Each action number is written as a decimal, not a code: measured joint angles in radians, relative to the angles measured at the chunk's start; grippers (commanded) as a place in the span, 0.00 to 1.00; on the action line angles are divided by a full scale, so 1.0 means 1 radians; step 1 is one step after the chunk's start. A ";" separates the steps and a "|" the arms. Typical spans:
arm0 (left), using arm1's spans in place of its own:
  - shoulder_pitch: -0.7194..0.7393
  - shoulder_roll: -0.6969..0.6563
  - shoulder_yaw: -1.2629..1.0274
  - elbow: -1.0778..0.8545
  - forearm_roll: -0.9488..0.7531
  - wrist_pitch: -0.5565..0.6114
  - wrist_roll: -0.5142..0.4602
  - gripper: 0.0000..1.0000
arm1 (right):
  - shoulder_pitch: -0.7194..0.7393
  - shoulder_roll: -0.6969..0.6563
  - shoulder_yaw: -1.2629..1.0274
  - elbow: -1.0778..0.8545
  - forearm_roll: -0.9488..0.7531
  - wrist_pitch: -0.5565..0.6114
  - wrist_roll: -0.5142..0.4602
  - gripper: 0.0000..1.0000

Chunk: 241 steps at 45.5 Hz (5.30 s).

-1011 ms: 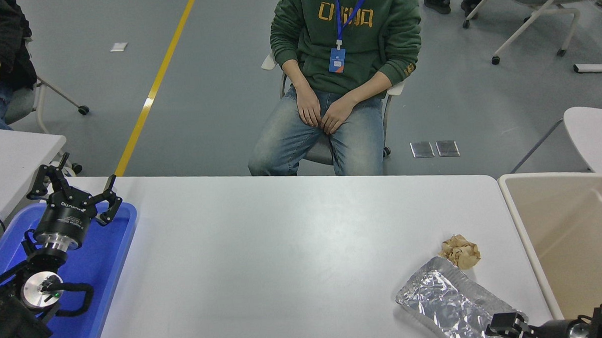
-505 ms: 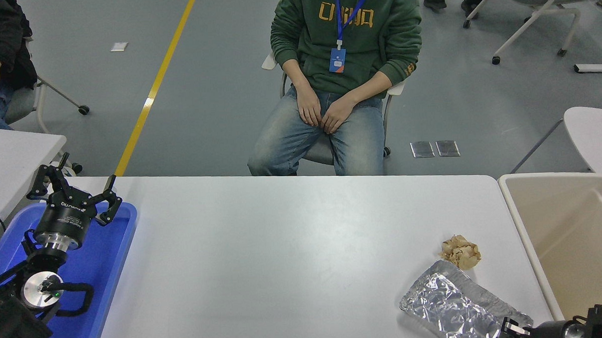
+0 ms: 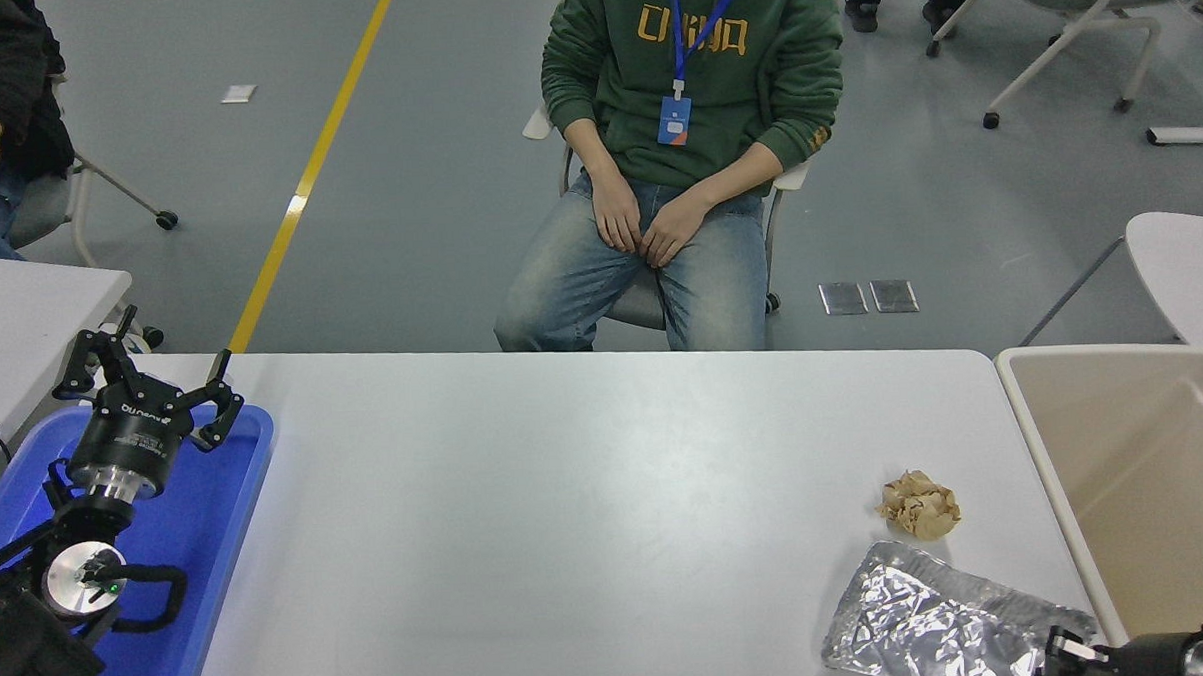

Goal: Clean the table surface

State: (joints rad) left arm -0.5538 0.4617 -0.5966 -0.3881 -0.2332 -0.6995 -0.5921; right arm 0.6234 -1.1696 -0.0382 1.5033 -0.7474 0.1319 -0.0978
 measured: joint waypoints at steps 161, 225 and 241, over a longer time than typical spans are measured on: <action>0.000 0.000 0.000 0.000 0.000 0.000 0.000 1.00 | 0.005 0.759 0.004 -1.405 0.262 -0.197 -0.014 0.00; 0.000 0.000 0.000 0.000 0.000 0.000 0.000 1.00 | 0.145 0.593 0.329 -1.004 0.426 -0.245 -0.006 1.00; 0.000 0.000 0.000 0.000 0.000 0.000 0.000 1.00 | 0.105 0.775 0.712 -0.874 0.430 -0.248 -0.002 1.00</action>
State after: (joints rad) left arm -0.5538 0.4617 -0.5963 -0.3880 -0.2332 -0.6995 -0.5921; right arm 0.7289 -0.3948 0.6742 0.6292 -0.3173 -0.1156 -0.1001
